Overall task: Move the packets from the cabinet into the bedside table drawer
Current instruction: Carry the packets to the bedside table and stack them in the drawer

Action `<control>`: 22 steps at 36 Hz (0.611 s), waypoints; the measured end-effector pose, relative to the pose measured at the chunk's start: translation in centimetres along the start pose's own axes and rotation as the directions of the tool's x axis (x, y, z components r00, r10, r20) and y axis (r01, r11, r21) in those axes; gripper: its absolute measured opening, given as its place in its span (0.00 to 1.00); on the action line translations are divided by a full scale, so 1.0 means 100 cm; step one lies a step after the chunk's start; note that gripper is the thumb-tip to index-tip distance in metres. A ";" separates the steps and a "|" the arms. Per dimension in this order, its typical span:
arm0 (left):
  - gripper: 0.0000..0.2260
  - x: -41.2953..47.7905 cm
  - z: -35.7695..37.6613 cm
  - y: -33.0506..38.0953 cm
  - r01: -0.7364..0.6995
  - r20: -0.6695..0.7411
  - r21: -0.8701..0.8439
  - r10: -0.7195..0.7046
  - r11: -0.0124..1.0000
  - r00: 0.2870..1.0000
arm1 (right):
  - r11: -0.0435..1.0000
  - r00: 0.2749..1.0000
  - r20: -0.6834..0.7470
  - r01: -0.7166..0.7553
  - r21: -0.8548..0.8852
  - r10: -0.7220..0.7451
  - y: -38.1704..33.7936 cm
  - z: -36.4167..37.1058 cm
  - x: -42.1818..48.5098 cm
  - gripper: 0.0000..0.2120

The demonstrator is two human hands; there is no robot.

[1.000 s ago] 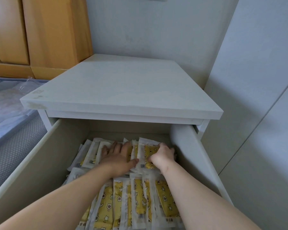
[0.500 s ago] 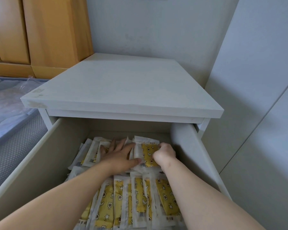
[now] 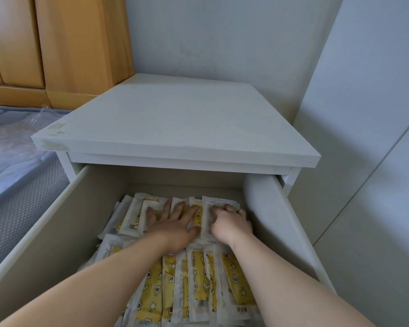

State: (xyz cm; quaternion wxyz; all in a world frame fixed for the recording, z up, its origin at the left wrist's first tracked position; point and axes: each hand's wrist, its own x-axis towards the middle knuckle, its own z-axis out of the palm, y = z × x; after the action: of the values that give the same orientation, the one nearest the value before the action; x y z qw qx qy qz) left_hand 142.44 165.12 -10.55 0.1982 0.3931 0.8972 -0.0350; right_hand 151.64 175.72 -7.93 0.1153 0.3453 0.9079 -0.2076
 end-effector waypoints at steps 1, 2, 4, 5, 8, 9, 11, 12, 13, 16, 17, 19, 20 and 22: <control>0.26 0.000 0.000 0.000 0.006 0.001 -0.003 -0.006 1.000 1.000 | 1.000 1.000 0.013 0.002 0.000 -0.002 0.000 0.000 0.000 0.24; 0.26 0.001 0.000 0.001 0.008 0.000 -0.008 -0.008 1.000 1.000 | 1.000 1.000 0.027 0.007 0.005 -0.008 -0.001 -0.001 0.000 0.24; 0.26 0.001 -0.001 0.000 0.004 -0.013 -0.021 -0.004 1.000 1.000 | 0.999 0.999 0.044 0.022 0.023 -0.023 -0.002 -0.001 0.000 0.25; 0.26 0.000 -0.001 0.000 -0.004 -0.023 -0.028 0.003 1.000 1.000 | 0.999 0.999 0.045 0.025 0.033 -0.027 -0.003 -0.001 0.000 0.25; 0.27 -0.002 -0.005 -0.006 -0.043 -0.088 -0.060 0.038 0.997 0.995 | 0.997 1.000 0.024 0.018 0.076 -0.020 -0.003 -0.001 0.000 0.25; 0.27 -0.003 -0.008 -0.009 -0.045 -0.119 -0.068 0.037 0.997 0.992 | 0.995 1.000 0.014 0.010 0.096 -0.012 -0.002 0.000 0.000 0.25; 0.26 -0.004 -0.016 -0.019 -0.015 -0.172 -0.076 0.002 0.997 0.985 | 0.991 1.000 0.003 -0.007 0.133 0.007 -0.002 0.000 0.000 0.26; 0.26 -0.003 -0.019 -0.025 0.012 -0.180 -0.078 -0.026 0.997 0.983 | 0.989 1.000 0.003 -0.014 0.150 0.013 -0.002 0.000 0.000 0.27; 0.26 -0.003 -0.020 -0.032 0.045 -0.167 -0.078 -0.057 0.996 0.984 | 0.986 1.000 0.004 -0.016 0.164 0.016 -0.002 -0.001 -0.001 0.26; 0.28 -0.001 -0.016 -0.048 0.123 -0.056 -0.036 -0.125 0.992 0.991 | 0.985 1.000 0.005 -0.016 0.174 0.016 -0.003 -0.002 0.000 0.26; 0.28 -0.001 -0.014 -0.051 0.126 -0.039 -0.017 -0.127 0.992 0.991 | 0.986 1.000 0.005 -0.017 0.165 0.016 -0.003 -0.002 0.001 0.26; 0.27 -0.002 -0.013 -0.051 0.122 -0.041 0.000 -0.122 0.992 0.992 | 0.989 1.000 0.006 -0.017 0.145 0.016 -0.003 -0.001 0.002 0.26; 0.26 -0.003 -0.014 -0.050 0.123 -0.046 0.000 -0.123 0.992 0.991 | 0.990 1.000 0.007 -0.017 0.139 0.016 -0.002 0.000 0.002 0.26; 0.26 -0.005 -0.015 -0.047 0.123 -0.050 0.018 -0.122 0.992 0.991 | 0.991 1.000 0.009 -0.015 0.136 0.014 -0.002 0.001 0.002 0.27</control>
State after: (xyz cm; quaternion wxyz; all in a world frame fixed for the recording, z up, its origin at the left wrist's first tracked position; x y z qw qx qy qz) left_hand 138.85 161.83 -9.40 0.1697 0.3401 0.9238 -0.0469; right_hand 151.38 175.64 -8.03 0.0967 0.3582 0.8885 -0.2698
